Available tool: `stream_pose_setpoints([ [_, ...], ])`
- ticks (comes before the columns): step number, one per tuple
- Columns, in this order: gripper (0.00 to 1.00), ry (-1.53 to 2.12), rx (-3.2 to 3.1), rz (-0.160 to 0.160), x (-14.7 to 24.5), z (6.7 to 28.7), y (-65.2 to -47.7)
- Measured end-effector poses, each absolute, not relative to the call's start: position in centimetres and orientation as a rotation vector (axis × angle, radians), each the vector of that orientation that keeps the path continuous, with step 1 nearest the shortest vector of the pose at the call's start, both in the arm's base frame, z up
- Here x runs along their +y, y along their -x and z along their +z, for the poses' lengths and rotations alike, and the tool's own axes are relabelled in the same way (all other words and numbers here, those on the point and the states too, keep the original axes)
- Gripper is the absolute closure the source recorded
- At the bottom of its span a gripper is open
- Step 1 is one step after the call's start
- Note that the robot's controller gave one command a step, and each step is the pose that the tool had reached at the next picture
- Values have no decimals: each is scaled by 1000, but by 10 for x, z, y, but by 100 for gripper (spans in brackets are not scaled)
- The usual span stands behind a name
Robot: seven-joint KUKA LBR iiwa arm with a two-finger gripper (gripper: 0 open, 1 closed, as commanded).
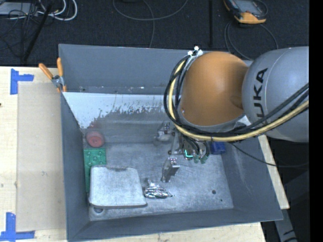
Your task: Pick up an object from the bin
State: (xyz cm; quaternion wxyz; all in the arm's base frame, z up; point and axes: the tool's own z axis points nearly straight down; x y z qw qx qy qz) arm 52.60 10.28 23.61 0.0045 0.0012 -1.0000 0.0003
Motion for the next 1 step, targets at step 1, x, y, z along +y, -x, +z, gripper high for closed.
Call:
stream_pose_setpoints([
  [1, 0, -238, -3123, 1, 80, 77, -510],
])
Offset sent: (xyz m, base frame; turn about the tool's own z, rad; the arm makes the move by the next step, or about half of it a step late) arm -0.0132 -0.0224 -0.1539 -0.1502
